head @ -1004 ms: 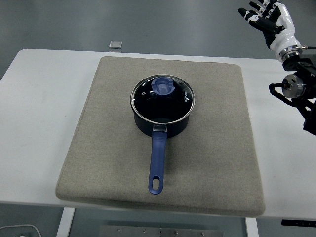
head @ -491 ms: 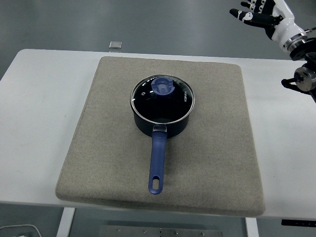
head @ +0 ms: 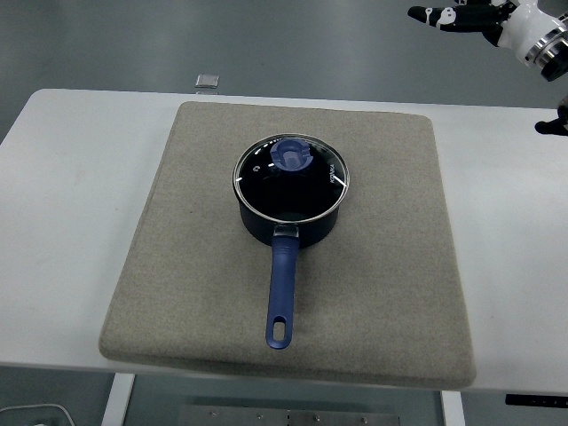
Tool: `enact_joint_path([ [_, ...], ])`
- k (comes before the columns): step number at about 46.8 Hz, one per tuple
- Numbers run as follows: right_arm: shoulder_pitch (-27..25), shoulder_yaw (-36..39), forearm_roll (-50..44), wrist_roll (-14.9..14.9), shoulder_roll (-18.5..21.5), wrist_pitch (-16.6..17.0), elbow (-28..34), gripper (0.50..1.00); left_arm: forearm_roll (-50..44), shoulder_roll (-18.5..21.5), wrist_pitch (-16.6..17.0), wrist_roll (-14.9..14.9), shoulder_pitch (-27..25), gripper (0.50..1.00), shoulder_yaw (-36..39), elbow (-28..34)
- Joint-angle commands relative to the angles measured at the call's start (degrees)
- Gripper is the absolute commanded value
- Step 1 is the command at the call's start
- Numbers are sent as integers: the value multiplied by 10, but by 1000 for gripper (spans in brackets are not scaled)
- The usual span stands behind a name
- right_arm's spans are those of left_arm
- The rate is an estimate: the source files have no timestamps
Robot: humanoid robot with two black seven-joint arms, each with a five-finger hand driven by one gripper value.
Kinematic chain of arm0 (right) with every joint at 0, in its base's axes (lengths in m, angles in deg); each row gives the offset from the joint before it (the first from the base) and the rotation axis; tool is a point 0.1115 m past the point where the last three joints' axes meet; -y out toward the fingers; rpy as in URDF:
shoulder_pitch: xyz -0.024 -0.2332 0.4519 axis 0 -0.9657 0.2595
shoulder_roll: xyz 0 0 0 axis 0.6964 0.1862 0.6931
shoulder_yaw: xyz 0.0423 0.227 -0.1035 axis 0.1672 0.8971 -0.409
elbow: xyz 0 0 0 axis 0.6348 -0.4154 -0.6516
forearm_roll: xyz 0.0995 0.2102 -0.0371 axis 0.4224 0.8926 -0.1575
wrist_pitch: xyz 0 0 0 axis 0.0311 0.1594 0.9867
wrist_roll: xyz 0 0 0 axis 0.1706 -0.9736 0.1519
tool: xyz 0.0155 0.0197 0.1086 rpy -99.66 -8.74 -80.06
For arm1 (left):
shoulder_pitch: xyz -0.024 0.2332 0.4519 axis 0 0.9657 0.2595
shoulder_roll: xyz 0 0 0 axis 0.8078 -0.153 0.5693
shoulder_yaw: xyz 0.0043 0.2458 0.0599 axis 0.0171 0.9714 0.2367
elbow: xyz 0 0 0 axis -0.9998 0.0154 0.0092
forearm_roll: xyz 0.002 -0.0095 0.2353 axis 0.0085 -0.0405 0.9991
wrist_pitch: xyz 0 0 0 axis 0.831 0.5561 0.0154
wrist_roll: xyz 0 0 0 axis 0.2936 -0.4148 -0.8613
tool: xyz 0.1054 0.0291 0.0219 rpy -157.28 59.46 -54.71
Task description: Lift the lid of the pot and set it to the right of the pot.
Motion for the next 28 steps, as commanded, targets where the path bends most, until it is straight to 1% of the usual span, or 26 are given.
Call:
enact_joint_path([
  [1,6,0,-29,16,-4,8,-12,903,0,0,0,0,0,1000,0,0],
  [4,6,0,-61,28,-12,9,-32,903,0,0,1,0,0,1000,-1,0],
  [8,6,0,-108,29,-26,8,-65,903,0,0,0,0,0,1000,0,0],
  [12,10,-1,-134,29,-39,12,-97,903,0,0,1,0,0,1000,0,0],
  [15,12,-1,-146,29,-43,18,-115,903,0,0,0,0,0,1000,0,0],
  [20,15,-2,-159,29,-44,24,-129,903,0,0,0,0,0,1000,0,0],
  [28,14,-2,-209,29,-47,28,-166,903,0,0,0,0,0,1000,0,0],
])
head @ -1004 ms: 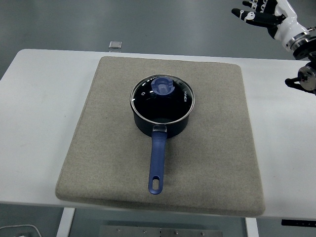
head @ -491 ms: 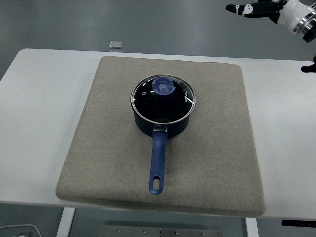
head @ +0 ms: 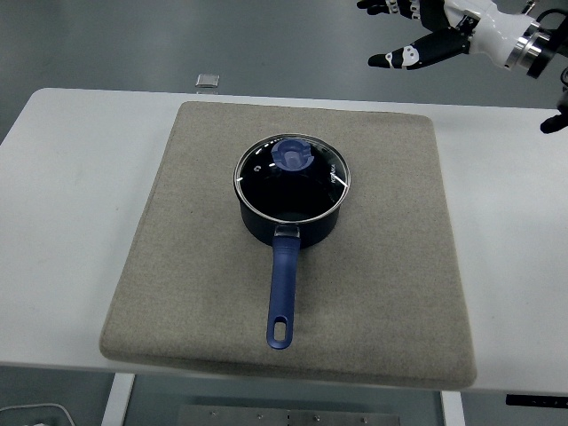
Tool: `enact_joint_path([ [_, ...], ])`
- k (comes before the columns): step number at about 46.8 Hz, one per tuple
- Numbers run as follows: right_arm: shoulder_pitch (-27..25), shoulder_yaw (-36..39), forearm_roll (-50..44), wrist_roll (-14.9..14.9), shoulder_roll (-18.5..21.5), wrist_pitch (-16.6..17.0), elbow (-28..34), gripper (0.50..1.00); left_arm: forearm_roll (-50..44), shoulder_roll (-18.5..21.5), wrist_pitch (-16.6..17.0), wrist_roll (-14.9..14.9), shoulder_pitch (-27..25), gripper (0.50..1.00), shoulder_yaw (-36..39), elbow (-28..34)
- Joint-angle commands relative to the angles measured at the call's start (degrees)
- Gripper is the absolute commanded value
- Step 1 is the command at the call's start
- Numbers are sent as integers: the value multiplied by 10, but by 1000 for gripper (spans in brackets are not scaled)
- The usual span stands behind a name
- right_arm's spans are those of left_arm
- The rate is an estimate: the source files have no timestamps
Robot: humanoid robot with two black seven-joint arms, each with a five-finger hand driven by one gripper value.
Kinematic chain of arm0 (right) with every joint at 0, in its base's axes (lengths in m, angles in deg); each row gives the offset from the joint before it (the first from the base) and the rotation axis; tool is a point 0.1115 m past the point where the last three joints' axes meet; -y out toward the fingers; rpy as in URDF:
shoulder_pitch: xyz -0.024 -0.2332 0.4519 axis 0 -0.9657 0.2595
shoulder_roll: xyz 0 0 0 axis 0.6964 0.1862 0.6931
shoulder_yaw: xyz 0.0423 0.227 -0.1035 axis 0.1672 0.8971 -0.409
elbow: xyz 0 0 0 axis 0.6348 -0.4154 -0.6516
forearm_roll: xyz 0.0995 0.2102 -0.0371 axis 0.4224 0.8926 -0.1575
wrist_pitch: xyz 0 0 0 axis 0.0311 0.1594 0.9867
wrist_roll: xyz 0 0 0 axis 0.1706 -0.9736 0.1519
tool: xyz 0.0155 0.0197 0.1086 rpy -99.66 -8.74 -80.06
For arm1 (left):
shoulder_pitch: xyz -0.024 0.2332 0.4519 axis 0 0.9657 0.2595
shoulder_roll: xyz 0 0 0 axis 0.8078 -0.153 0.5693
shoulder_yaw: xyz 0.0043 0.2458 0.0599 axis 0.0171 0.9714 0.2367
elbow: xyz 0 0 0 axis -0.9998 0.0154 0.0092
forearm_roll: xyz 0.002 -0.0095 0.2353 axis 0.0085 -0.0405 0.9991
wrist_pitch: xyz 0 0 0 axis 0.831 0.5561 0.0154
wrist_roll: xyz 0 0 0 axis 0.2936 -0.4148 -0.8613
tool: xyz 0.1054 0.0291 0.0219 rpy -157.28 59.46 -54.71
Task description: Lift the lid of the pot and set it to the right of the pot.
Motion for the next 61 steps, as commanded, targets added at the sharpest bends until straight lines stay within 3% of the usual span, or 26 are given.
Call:
enact_joint_path([
  [1,-1,0,-25,0,-5,3,-25,903,0,0,0,0,0,1000,0,0],
  [15,11,0,-103,0,-12,-3,-76,903,0,0,0,0,0,1000,0,0],
  [24,11,0,-198,0,-12,-36,-111,903,0,0,0,0,0,1000,0,0],
  [43,10,-7,-291,0,-6,-66,-145,903,0,0,0,0,0,1000,-1,0],
  [61,11,-45,-335,0,-1,-140,-148,903,0,0,0,0,0,1000,0,0],
])
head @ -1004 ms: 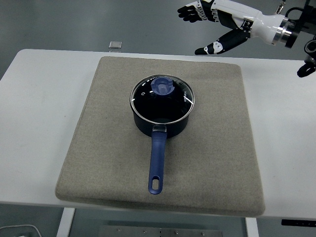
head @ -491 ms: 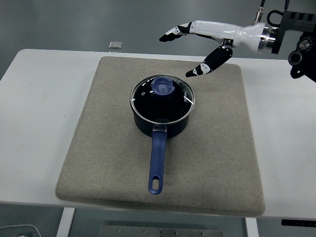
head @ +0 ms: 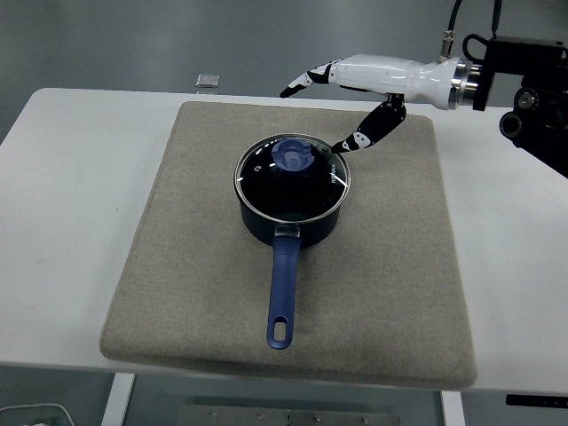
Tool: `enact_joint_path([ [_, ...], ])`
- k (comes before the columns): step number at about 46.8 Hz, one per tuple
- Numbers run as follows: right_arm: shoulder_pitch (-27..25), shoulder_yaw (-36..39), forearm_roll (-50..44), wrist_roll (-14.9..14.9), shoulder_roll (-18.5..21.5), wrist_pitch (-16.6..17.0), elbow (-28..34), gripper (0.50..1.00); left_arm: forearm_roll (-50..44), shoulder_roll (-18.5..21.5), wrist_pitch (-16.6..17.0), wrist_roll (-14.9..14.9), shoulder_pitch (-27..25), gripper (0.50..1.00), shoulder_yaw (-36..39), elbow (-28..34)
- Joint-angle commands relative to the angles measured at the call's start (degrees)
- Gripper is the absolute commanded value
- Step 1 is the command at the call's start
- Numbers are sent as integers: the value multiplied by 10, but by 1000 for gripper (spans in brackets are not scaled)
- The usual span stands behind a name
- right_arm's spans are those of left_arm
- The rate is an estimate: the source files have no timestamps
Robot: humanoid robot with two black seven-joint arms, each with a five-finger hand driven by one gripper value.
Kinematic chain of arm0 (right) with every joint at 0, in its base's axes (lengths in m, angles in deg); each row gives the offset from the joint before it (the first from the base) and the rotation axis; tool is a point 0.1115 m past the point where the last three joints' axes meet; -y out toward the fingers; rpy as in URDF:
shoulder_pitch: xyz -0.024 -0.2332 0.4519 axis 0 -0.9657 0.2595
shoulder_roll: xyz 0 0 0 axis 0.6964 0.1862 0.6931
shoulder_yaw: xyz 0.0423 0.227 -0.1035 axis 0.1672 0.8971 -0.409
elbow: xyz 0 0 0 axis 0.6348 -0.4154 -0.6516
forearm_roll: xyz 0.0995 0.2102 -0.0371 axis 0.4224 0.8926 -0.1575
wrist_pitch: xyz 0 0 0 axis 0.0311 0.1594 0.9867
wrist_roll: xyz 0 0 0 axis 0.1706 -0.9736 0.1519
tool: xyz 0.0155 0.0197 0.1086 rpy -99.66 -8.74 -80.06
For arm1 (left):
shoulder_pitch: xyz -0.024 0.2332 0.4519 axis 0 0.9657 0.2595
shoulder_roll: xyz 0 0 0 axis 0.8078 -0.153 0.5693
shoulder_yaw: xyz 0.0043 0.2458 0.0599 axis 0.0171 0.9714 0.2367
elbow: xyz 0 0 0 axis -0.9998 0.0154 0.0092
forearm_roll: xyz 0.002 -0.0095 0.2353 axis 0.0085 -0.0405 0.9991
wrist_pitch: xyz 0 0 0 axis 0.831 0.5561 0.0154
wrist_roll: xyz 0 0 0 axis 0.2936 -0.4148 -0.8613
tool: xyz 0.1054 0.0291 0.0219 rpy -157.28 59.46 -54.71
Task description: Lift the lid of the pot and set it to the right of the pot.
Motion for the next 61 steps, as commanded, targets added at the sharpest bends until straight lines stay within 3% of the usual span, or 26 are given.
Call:
enact_joint_path([
  [1,1,-16,-8,0,0,-20,-1,903,0,0,0,-1,0,1000,-1,0],
  [38,2,-70,-53,0,23,-123,-18,903,0,0,0,0,0,1000,-1,0],
  [61,-5,-78,-66,0,39,-130,-23,903,0,0,0,0,0,1000,0,0],
])
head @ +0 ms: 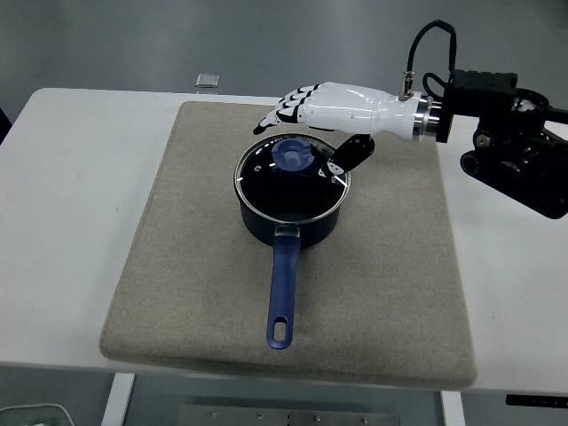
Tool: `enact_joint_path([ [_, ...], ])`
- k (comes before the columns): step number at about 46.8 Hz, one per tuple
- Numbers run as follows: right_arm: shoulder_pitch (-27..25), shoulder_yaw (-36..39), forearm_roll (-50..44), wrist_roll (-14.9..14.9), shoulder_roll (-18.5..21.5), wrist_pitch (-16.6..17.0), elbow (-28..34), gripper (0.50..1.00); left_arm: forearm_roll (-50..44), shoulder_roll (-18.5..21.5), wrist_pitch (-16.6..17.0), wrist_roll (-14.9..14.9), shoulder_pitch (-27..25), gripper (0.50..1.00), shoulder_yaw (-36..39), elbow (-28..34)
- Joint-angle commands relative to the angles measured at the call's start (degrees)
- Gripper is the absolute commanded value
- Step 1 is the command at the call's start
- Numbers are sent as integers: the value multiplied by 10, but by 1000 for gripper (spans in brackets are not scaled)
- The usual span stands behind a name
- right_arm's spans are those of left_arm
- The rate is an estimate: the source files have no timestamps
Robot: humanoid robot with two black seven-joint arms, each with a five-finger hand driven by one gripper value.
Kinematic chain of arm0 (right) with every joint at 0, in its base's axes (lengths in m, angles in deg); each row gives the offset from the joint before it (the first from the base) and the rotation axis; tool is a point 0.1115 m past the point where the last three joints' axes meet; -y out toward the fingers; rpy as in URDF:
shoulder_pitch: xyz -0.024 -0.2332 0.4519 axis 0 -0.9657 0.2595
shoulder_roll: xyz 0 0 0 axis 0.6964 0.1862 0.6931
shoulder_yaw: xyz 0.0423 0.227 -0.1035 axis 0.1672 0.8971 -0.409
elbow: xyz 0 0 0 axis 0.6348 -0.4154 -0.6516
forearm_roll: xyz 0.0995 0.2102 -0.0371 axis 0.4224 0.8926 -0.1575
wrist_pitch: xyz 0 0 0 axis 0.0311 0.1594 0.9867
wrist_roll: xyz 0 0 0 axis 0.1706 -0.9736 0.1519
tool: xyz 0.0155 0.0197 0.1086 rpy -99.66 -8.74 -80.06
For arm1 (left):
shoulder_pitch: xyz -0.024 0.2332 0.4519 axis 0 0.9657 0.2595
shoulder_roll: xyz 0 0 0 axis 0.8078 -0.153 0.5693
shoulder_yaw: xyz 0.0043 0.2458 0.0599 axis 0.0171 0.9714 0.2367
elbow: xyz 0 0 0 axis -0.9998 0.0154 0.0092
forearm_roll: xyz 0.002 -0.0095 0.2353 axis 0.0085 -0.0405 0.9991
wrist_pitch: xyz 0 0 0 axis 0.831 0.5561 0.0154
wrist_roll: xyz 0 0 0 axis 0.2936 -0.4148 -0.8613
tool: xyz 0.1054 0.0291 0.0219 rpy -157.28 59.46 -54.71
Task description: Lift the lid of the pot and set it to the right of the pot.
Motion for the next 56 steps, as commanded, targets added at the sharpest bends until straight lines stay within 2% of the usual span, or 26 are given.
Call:
enact_joint_path([
  [1,0,-6,-4,0,0,-4,0,903,0,0,0,0,0,1000,-1,0],
  [26,-6,-20,-8,0,2,-35,8,903,0,0,0,0,0,1000,0,0],
  [37,-14,-21,-8,0,18,-46,24,903,0,0,0,0,0,1000,0,0],
  [56,-18,-34,-14,0,24,-45,30,903,0,0,0,0,0,1000,0,0],
])
